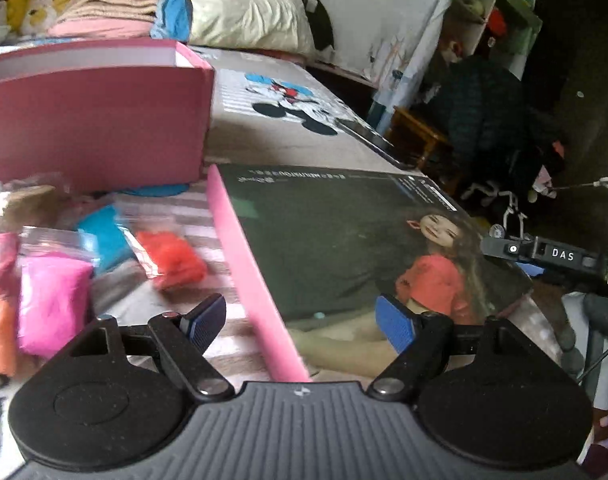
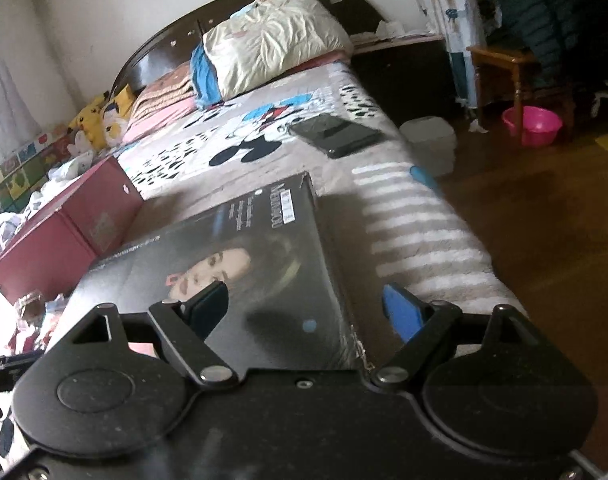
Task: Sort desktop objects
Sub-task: 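Grasp the dark photo-printed lid with the right tool while the left tool grips its pink edge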
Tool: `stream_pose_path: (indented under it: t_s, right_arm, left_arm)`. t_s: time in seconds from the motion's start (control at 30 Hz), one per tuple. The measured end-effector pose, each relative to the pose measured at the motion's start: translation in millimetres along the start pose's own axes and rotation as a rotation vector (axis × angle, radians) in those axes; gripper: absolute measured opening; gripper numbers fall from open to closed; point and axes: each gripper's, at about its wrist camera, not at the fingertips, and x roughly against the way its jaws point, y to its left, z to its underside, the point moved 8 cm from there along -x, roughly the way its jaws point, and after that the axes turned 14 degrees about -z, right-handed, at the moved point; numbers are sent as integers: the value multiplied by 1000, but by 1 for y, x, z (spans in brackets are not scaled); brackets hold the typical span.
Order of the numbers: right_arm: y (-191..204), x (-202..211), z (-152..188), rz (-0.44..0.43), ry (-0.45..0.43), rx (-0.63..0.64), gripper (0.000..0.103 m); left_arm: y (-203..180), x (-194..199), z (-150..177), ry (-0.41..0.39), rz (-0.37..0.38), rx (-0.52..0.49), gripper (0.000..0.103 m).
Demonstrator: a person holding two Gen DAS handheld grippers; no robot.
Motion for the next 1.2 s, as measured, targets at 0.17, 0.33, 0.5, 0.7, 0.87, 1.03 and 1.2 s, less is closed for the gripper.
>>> stream_pose_path:
  t_s: [0.17, 0.33, 0.5, 0.7, 0.87, 1.03, 1.2]
  right_arm:
    - [-5, -3, 4, -27, 11, -25, 84]
    - [2, -5, 10, -80, 32, -37, 85]
    - [13, 1, 15, -87, 57, -40, 86]
    - [37, 23, 31, -89, 89, 0, 87]
    - [57, 46, 38, -94, 64, 17, 89]
    - [78, 63, 40, -117, 43, 27, 89]
    - [103, 76, 37, -146, 26, 41, 89]
  left_arm:
    - [-4, -7, -3, 21, 22, 17, 82]
    - [-10, -9, -4, 40, 36, 0, 82]
    - [-10, 1, -1, 58, 52, -49, 82]
    - [-4, 19, 9, 73, 74, -57, 82]
    - [0, 41, 16, 67, 88, -78, 82]
    - [8, 65, 16, 44, 88, -81, 83]
    - [20, 91, 16, 16, 83, -77, 83]
